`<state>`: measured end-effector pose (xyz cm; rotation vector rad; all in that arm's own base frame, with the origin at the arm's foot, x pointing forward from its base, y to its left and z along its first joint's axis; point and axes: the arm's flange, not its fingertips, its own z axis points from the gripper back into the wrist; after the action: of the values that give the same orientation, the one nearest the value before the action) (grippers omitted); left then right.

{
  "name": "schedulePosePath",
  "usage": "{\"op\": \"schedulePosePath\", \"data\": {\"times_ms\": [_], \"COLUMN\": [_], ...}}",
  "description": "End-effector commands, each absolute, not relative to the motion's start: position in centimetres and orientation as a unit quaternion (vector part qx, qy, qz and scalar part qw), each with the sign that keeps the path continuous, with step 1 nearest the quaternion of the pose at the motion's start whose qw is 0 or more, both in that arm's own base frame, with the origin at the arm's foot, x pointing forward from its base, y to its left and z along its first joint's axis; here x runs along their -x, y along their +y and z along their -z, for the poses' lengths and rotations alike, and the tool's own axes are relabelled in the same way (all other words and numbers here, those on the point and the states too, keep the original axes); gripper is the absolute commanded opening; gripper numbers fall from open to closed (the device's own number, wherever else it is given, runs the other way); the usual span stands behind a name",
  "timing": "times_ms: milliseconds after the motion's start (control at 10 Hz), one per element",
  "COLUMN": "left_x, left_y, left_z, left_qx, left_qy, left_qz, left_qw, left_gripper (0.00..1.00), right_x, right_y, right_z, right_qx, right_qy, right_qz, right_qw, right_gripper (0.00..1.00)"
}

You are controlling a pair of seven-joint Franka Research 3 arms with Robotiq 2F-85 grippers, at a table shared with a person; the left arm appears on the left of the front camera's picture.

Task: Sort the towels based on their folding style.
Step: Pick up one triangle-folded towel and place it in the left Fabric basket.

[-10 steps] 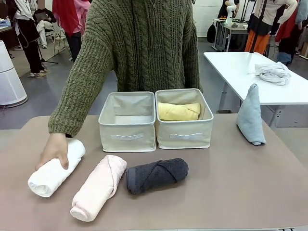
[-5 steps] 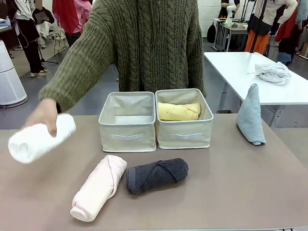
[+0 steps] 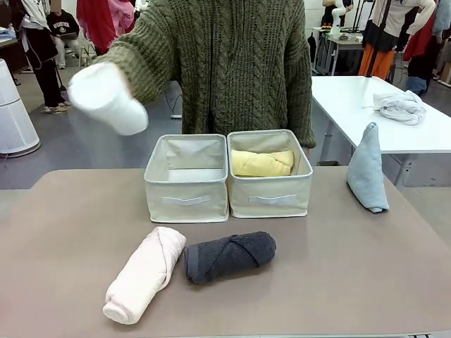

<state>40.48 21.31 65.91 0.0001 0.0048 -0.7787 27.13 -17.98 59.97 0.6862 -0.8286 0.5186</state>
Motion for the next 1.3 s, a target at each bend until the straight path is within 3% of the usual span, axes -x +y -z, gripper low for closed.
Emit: {"op": "schedulePosePath", "data": {"times_ms": [0,200,600,1200], "left_x": [-40.2,-41.1,-42.8,-42.8], "left_y": [17.4,11.5,1.8,1.6], "left_z": [-65.8,-67.1,-64.7,-65.3], "left_qx": [-0.023,-0.021,0.021,0.017], "left_qy": [-0.010,-0.019,-0.036,-0.019], "left_qz": [0.425,0.486,0.521,0.528], "left_qw": [0.905,0.874,0.852,0.849], "left_gripper": [0.00,0.00,0.00,0.00], "right_x": [-27.4,-27.4,-27.4,-27.4], "right_y": [-18.1,-18.1,-18.1,-18.1], "right_z": [-60.0,-60.0,-60.0,-60.0], "right_qx": [-0.331,-0.331,-0.331,-0.331], "right_qy": [-0.401,-0.401,-0.401,-0.401], "right_qz": [-0.249,-0.249,-0.249,-0.249], "right_qw": [0.817,0.817,0.817,0.817], "right_gripper": [1.00,1.00,1.00,1.00]}}
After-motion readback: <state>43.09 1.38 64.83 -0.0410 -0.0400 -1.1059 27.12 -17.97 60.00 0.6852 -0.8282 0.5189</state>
